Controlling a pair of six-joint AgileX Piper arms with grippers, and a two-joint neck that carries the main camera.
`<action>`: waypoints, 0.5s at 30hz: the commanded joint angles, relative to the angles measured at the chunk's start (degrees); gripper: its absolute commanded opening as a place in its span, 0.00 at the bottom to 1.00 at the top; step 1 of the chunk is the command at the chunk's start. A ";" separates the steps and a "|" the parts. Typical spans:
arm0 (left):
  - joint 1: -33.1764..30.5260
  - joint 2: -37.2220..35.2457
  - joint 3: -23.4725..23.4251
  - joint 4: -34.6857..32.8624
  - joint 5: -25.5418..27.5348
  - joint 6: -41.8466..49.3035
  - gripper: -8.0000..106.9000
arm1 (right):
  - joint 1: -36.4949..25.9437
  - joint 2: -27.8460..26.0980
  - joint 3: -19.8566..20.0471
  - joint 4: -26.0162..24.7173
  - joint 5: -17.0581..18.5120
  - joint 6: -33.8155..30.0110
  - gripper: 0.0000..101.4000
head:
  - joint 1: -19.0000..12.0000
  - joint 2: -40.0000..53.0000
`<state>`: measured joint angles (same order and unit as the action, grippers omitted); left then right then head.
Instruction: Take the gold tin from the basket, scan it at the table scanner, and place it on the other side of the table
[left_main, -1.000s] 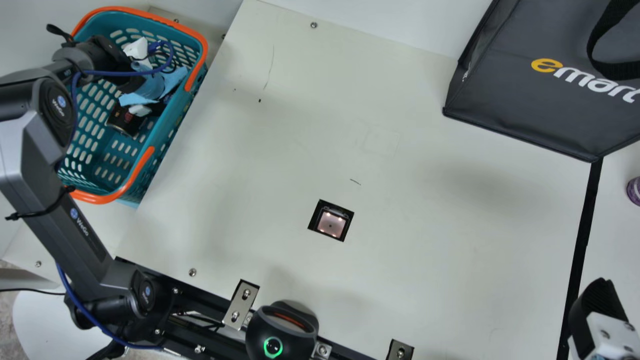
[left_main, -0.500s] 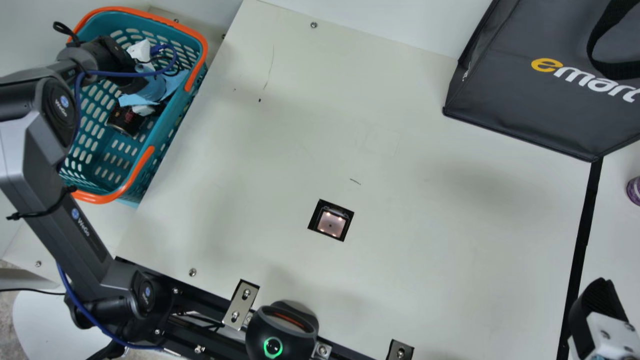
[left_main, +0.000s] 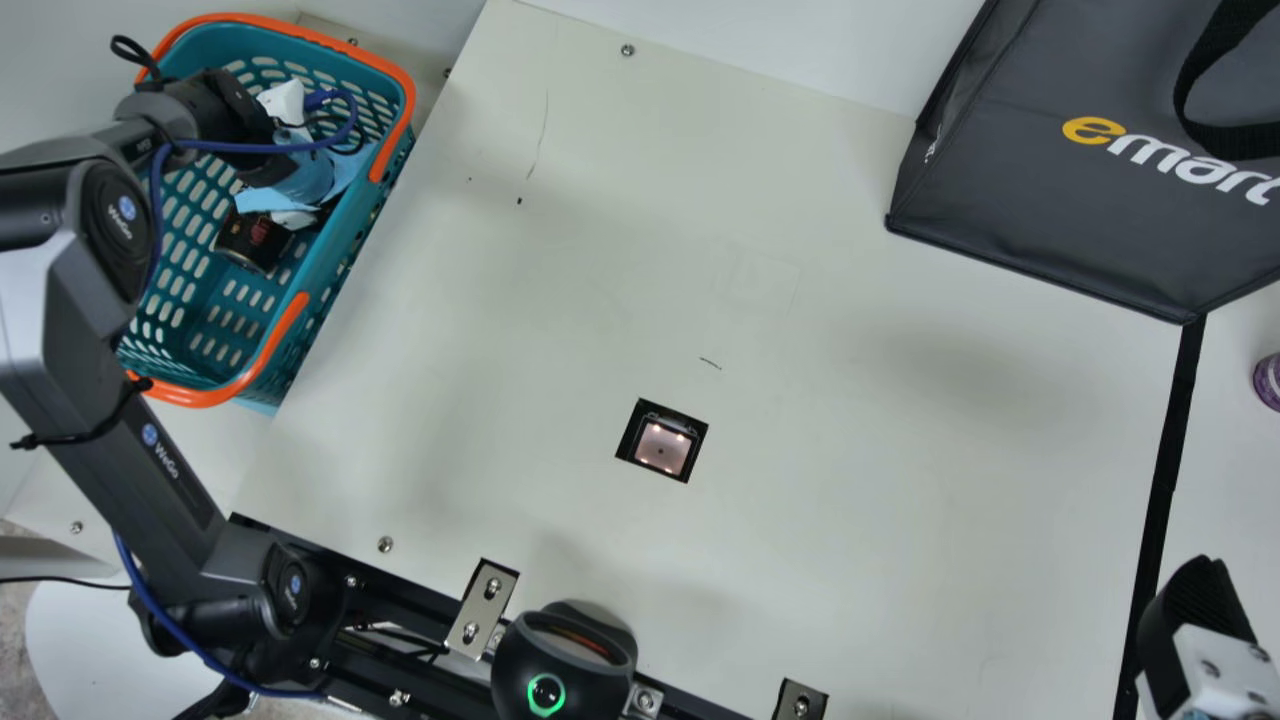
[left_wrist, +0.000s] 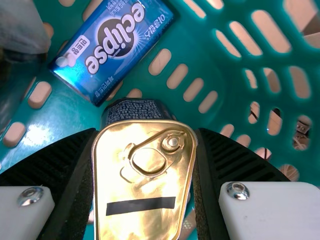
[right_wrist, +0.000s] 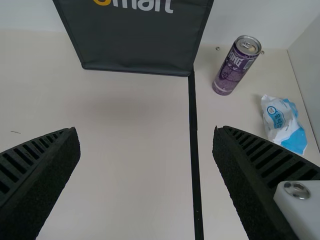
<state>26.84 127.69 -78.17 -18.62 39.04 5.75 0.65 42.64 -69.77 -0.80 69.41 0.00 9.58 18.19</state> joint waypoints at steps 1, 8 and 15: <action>0.14 -1.46 0.42 0.54 0.10 -0.32 0.00 | 0.00 0.00 0.00 0.00 0.00 0.00 0.94 | -1.66 0.23; 1.09 -7.03 2.52 3.11 -0.30 -2.04 0.00 | 0.00 0.00 0.00 0.00 0.00 0.00 0.94 | -1.66 0.23; 2.74 -12.97 3.37 5.24 0.86 -3.12 0.00 | 0.00 0.00 0.00 0.00 0.00 0.00 0.94 | -1.66 0.23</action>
<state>29.48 115.97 -74.78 -13.49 39.81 2.69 0.65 42.64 -69.77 -0.80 69.41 0.00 9.58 18.19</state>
